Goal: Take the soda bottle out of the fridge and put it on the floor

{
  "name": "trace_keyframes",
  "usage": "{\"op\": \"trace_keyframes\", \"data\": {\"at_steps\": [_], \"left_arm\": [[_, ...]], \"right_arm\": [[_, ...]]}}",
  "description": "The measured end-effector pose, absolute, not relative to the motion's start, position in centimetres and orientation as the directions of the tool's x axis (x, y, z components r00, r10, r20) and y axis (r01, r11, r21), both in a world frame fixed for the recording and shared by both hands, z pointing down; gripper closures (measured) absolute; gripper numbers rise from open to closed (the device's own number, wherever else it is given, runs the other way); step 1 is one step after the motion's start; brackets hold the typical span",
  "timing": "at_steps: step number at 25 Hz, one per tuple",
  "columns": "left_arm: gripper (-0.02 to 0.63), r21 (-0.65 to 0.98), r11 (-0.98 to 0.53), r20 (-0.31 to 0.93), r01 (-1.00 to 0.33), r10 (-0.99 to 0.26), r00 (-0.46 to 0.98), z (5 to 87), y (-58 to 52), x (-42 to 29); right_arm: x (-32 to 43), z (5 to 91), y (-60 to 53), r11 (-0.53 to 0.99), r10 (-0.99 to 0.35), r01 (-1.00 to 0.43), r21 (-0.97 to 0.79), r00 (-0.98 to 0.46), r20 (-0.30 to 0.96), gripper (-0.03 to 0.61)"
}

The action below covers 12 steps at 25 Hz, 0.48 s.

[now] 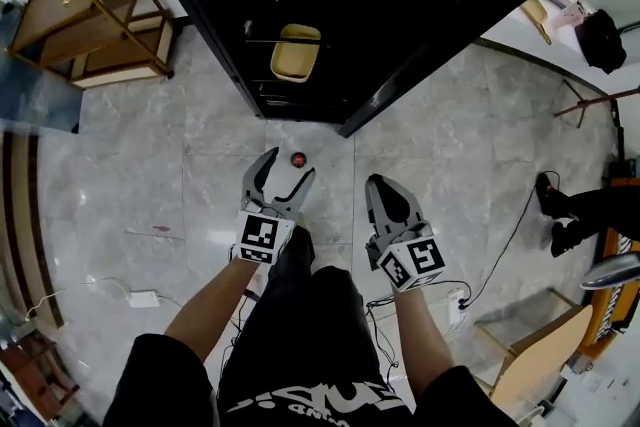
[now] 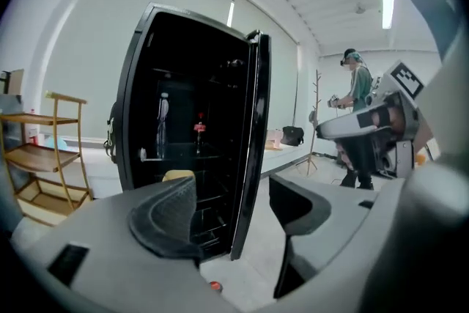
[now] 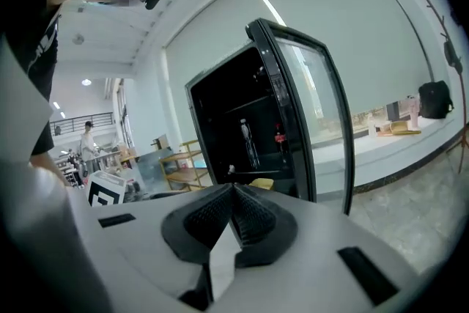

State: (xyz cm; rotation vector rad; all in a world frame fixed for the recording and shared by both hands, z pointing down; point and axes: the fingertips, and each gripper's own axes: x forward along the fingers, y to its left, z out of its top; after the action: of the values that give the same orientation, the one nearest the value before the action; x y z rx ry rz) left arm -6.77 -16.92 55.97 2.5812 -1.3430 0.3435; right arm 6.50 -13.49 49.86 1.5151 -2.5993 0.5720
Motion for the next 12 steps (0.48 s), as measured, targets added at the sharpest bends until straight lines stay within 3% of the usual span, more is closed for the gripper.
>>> {"op": "trace_keyframes", "data": {"at_steps": [5, 10, 11, 12], "left_arm": [[0.301, 0.108, -0.606, 0.293, -0.788, -0.738, 0.608, 44.8, -15.4, -5.1], [0.308, 0.129, -0.628, 0.243, -0.767, -0.73, 0.639, 37.9, -14.2, -4.5], [0.345, 0.131, -0.627, 0.237, -0.768, -0.732, 0.639, 37.0, -14.1, -4.5], [0.431, 0.134, -0.624, 0.236, -0.77, -0.735, 0.636, 36.3, -14.0, -4.5]], "right_arm": [[7.5, 39.8, -13.1, 0.41, -0.841, -0.869, -0.279, -0.478, 0.252, 0.554], [8.1, 34.8, -12.0, 0.384, -0.86, -0.876, -0.291, -0.454, 0.233, 0.554], [8.3, 34.4, -11.7, 0.379, -0.862, -0.877, -0.295, -0.451, 0.232, 0.553], [8.5, 34.1, -11.5, 0.378, -0.862, -0.877, -0.297, -0.45, 0.234, 0.553]]}}
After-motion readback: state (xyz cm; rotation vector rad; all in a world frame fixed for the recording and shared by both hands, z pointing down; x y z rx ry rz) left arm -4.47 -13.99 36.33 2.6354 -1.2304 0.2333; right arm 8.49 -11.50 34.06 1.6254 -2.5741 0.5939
